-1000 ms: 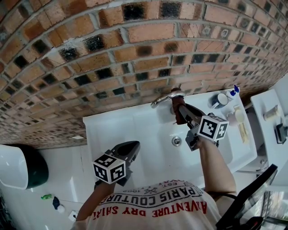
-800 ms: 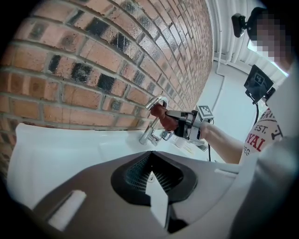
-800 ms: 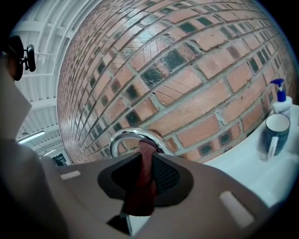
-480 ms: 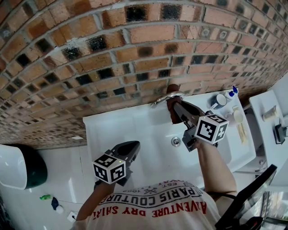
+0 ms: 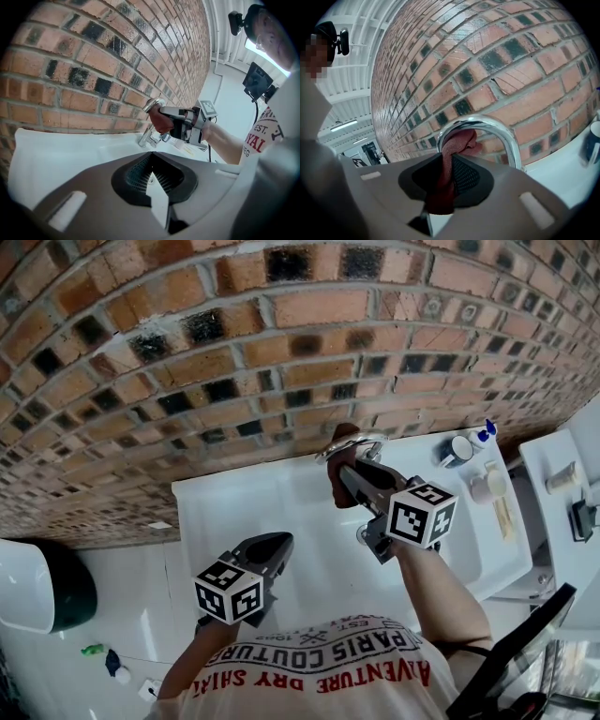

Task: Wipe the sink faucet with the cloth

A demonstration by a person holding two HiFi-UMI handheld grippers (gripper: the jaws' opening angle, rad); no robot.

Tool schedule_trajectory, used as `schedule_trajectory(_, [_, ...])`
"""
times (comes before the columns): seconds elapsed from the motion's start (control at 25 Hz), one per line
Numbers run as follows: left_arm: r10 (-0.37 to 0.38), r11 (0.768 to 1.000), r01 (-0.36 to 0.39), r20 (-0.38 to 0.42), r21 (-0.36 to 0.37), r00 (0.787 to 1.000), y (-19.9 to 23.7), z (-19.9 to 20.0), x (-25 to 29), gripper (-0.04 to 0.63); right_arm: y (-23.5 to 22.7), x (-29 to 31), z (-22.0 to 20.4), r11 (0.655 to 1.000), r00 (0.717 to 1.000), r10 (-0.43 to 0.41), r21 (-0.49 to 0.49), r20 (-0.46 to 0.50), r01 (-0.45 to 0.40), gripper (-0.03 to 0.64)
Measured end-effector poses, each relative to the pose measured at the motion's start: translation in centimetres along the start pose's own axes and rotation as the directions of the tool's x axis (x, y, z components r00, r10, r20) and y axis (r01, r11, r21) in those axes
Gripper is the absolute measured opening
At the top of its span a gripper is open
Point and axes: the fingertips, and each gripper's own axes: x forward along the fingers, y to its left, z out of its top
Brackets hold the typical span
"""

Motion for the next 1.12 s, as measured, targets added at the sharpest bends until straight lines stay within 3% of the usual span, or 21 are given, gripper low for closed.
schedule_trajectory(0.44, [0.009, 1.0, -0.009, -0.006, -0.013, 1.0, 0.6, -0.3, 0.2, 0.005, -0.8, 2.8, -5.0, 1.0, 0.991, 0.005, 0.007, -0.132, -0.004, 0.066])
schedule_trajectory(0.68, [0.016, 1.0, -0.016, 0.001, -0.018, 1.0, 1.0, -0.1, -0.1, 0.005, -0.5, 2.4, -5.2, 1.0, 0.991, 0.012, 0.012, -0.132, -0.011, 0.067])
schedule_trajectory(0.88, [0.008, 1.0, -0.008, 0.002, -0.03, 1.0, 0.8, -0.2, -0.3, 0.005, 1.7, 0.3, -5.2, 0.992, 0.987, 0.117, 0.052, -0.111, -0.112, 0.074])
schedule_trajectory(1.12, [0.007, 0.999, -0.007, 0.001, -0.053, 1.0, 0.5, -0.8, -0.6, 0.005, 5.8, -2.7, -8.7, 0.969, 0.959, 0.245, 0.075, -0.141, -0.236, 0.072])
